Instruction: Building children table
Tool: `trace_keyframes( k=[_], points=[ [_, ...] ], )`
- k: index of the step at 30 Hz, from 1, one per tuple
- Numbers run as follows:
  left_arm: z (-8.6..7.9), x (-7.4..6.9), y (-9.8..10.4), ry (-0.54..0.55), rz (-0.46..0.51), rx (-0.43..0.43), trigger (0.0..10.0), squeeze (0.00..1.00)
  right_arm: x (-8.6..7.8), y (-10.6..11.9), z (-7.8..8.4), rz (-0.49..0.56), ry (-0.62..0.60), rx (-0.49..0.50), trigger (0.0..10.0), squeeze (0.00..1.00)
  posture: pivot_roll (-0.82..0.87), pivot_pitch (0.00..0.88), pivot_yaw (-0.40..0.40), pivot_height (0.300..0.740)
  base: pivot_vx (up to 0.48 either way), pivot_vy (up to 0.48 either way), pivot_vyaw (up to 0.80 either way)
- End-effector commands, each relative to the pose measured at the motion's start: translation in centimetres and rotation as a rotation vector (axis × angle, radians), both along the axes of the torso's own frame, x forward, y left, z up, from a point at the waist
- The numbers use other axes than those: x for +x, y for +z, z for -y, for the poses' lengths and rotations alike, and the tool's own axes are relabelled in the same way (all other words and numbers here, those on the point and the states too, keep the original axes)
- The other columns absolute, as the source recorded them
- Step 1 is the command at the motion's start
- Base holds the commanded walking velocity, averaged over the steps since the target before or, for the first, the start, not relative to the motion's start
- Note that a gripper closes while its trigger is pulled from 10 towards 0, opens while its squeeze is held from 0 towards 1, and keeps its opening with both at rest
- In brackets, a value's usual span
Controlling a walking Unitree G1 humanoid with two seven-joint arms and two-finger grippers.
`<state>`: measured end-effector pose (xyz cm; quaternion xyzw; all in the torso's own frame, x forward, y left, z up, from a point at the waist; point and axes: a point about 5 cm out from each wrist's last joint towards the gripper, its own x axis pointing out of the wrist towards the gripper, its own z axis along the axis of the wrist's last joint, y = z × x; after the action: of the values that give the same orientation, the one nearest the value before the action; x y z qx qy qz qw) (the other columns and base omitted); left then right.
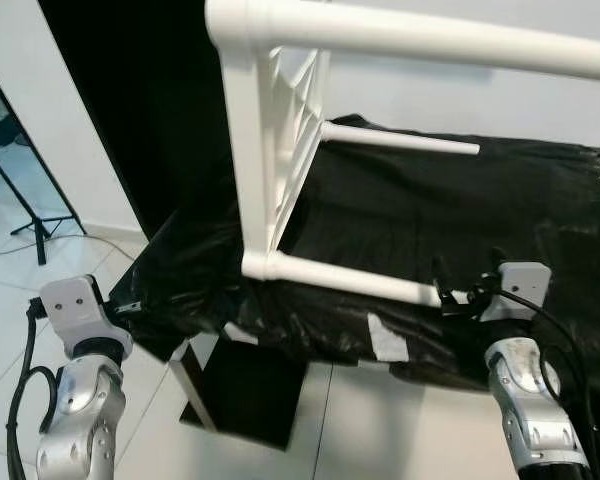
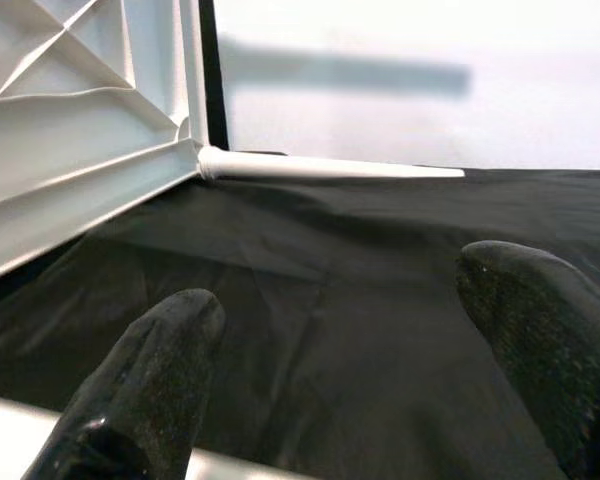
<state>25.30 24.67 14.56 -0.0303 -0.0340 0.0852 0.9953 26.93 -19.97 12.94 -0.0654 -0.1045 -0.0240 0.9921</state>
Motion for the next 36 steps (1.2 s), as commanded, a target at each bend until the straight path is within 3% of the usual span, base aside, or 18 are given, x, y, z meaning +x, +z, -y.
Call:
trace_keyframes(
  k=[1, 12, 23, 30, 36],
  points=[
    [-0.1, -0.1, -0.3, -0.009, -0.018, 0.004, 10.0, 0.0, 0.1, 0.2, -0.2, 0.004, 0.009, -0.005, 10.0, 0.0, 0.06, 0.0, -0.02, 0.74, 0.0, 0.0, 0.0],
    [0.6, 1.4, 1.2, -0.086, 0.019, 0.067, 10.0, 0.0, 0.7, 0.8, 0.5, -0.006, 0.017, -0.04, 10.0, 0.0, 0.05, 0.049, -0.049, 0.74, 0.0, 0.0, 0.0],
    [0.5, 2.8, 2.0, -0.024, 0.066, 0.05, 10.0, 0.0, 1.4, 1.6, 1.7, -0.019, 0.005, -0.074, 10.0, 0.0, 0.03, 0.075, -0.053, 0.74, 0.0, 0.0, -0.8],
    [-0.1, 2.7, 2.7, 0.019, 0.096, 0.071, 10.0, 0.0, 1.7, 2.2, 2.1, -0.007, 0.004, -0.088, 10.0, 0.0, 0.03, 0.072, -0.05, 0.74, 0.0, 0.0, -0.7],
    [-1.9, 1.6, 3.9, 0.11, 0.151, 0.081, 10.0, 0.0, 1.6, 2.7, 2.2, 0.018, 0.01, -0.087, 10.0, 0.0, 0.03, 0.059, -0.041, 0.74, 0.0, 0.0, 0.0]
  ],
)
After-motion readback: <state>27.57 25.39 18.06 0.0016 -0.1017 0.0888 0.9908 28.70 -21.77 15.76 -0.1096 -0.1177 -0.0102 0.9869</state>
